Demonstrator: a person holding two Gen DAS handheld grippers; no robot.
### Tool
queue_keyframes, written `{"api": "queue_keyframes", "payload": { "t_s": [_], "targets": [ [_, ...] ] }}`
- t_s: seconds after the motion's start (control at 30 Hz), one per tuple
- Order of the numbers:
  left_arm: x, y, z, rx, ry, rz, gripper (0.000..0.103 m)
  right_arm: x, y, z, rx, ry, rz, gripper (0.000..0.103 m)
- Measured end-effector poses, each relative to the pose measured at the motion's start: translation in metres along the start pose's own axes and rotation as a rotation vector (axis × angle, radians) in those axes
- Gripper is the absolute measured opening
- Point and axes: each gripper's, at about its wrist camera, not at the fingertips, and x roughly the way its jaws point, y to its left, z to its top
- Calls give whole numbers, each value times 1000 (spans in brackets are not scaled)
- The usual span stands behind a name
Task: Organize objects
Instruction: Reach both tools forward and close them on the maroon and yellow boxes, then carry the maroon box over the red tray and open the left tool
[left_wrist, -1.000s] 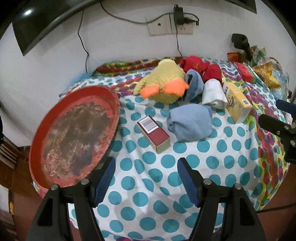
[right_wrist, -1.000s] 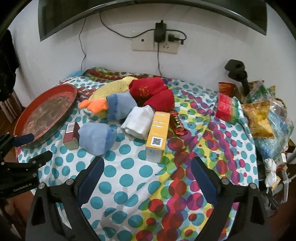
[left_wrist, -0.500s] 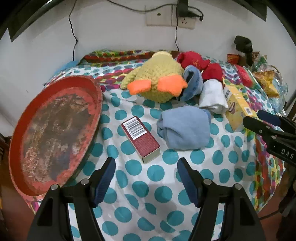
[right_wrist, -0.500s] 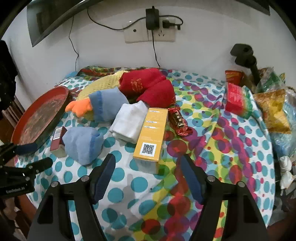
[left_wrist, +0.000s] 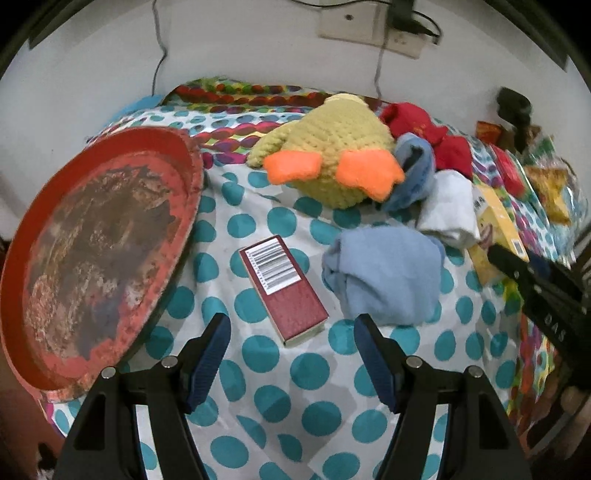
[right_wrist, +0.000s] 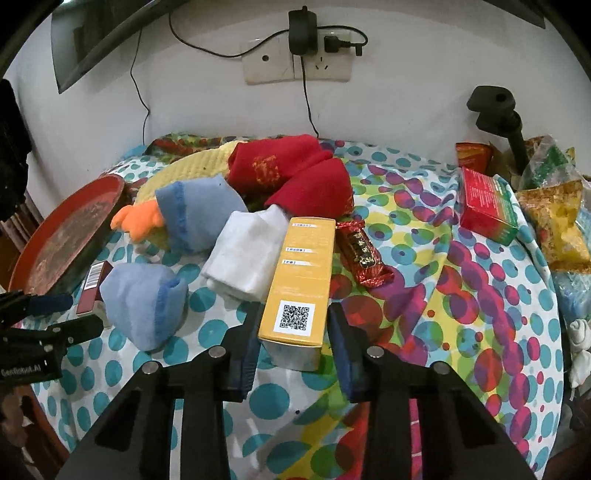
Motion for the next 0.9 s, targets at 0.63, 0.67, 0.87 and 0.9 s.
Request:
{"api": "queue_keyframes", "payload": {
  "t_s": [0.63,0.67,0.87,0.9],
  "targets": [
    [12,-1,5,-20,10,29,31,12,-11,-5,58,0,59,35],
    [11,0,4,-16,6,30,31,12,-11,-5,63,-2,58,35],
    [1,-2,3,8,-17,27,31,7,-10,-7,70,-12,47,32],
    [0,-2,3,10,-19,31,31,6,-10,-6,73,-15,45,32]
  ]
}}
